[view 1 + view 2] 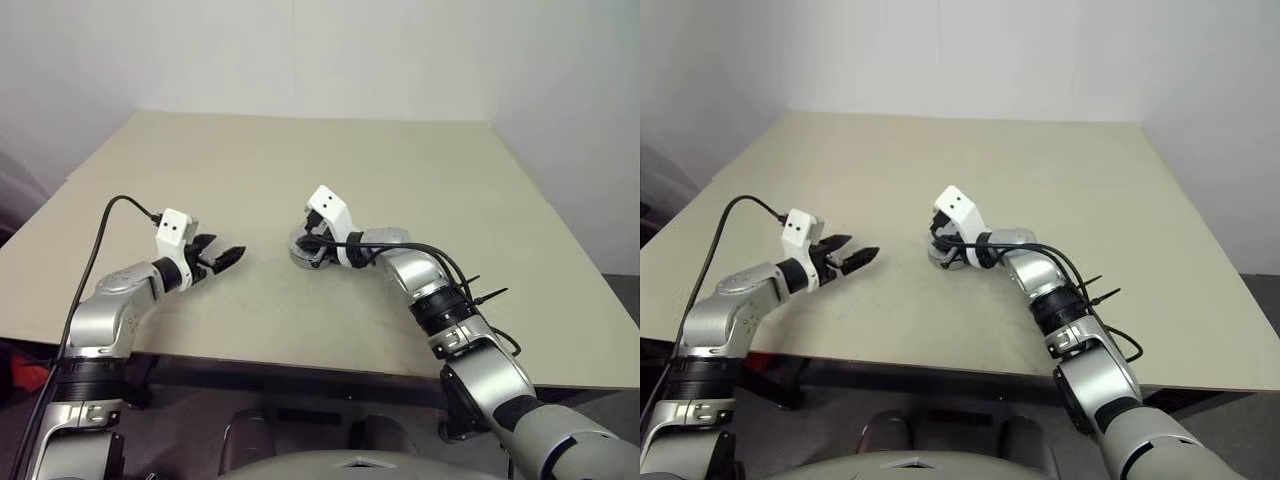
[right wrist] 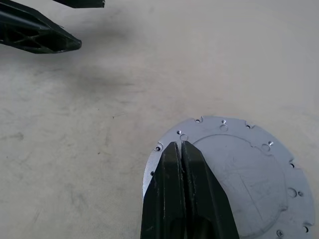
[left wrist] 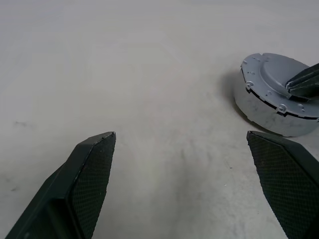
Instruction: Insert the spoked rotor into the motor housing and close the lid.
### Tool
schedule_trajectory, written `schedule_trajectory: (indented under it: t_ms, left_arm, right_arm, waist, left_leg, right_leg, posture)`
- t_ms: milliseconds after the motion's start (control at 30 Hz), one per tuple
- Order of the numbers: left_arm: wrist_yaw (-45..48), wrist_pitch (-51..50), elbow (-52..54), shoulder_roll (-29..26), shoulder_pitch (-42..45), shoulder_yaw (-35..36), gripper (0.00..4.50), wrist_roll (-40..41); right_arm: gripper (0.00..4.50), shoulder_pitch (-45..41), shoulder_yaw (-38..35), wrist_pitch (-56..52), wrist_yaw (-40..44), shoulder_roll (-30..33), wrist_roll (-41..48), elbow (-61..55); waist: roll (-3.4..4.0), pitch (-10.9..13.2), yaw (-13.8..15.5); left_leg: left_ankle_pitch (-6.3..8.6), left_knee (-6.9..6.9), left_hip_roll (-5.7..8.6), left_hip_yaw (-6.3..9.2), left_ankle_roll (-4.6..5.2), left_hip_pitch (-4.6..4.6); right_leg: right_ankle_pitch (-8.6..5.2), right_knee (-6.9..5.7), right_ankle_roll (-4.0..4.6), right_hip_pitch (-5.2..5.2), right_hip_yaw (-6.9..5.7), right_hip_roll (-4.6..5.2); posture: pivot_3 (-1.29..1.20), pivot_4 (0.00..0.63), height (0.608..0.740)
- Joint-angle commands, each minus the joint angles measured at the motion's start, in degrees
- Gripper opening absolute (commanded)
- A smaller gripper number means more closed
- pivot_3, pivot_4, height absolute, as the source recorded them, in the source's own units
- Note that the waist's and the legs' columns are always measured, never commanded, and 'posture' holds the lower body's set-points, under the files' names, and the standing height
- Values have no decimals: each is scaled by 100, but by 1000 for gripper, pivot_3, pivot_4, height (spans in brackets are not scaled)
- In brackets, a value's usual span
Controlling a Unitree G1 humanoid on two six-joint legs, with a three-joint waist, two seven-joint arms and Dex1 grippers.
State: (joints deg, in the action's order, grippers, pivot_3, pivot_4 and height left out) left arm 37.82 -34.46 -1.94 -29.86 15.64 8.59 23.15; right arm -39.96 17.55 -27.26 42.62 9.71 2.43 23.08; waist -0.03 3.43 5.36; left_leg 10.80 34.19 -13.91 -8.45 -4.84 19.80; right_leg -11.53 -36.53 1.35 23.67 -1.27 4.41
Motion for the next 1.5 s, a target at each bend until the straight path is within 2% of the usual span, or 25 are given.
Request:
schedule_trajectory:
  t_ms: [33,167,333,467,800,1300,1400,1467,1500]
  left_arm:
    - [7,34,129,-92,154,112,4500,48]
    - [10,69,29,-74,244,75,4500,18]
    - [48,115,-108,-54,351,22,4500,-21]
    - [114,116,-179,-59,451,-37,4500,-47]
    - [214,77,-200,-170,507,-20,4500,-60]
    - [237,13,-146,-352,499,16,4500,-29]
    - [234,21,-155,-364,498,10,4500,-26]
    - [229,27,-158,-364,497,10,4500,-28]
    - [225,31,-160,-361,498,8,4500,-31]
  right_arm:
    - [12,139,-148,2,-22,-4,67,236]
    - [12,-35,-696,-111,544,-73,841,-185]
    - [12,-99,-798,279,717,-32,928,-302]
    - [935,-161,-822,820,547,-36,745,128]
    - [4421,-276,-833,2023,255,-205,446,1229]
    - [4470,-340,-828,2987,142,-282,73,2400]
    - [3853,-332,-879,3080,143,-268,67,2524]
    - [3210,-345,-894,3098,158,-267,68,2547]
    - [3121,-356,-894,3111,169,-263,64,2550]
  waist:
    - [0,0,0]
    - [1,3,-2]
    - [1,3,-6]
    - [0,3,-8]
    - [1,4,-18]
    - [2,4,-63]
    - [2,4,-69]
    - [2,4,-70]
    - [2,4,-70]
  left_leg:
    - [0,0,0,0,0,-7]
    - [1,0,0,3,1,-18]
    - [1,-3,-2,5,1,-5]
    - [1,-4,-1,5,1,21]
    - [1,-8,-1,3,1,33]
    - [1,-12,-1,3,2,34]
    - [2,-11,-1,3,2,33]
    - [2,-11,-1,3,2,32]
    - [2,-11,-1,3,2,32]
  right_leg:
    - [-1,0,-1,-8,0,0]
    - [-2,4,-3,-22,-1,0]
    - [0,3,0,-7,-2,-2]
    - [18,11,31,17,-2,-1]
    - [18,11,34,31,-3,-2]
    - [16,14,37,33,-3,-2]
    - [16,13,37,33,-3,-1]
    - [16,12,36,33,-3,-1]
    - [16,12,36,32,-3,-1]
  posture:
    - [0,0,740]
    - [0,0,740]
    - [0,0,740]
    - [0,0,740]
    - [0,0,740]
    - [0,0,740]
    - [0,0,740]
    - [0,0,740]
    - [0,0,740]
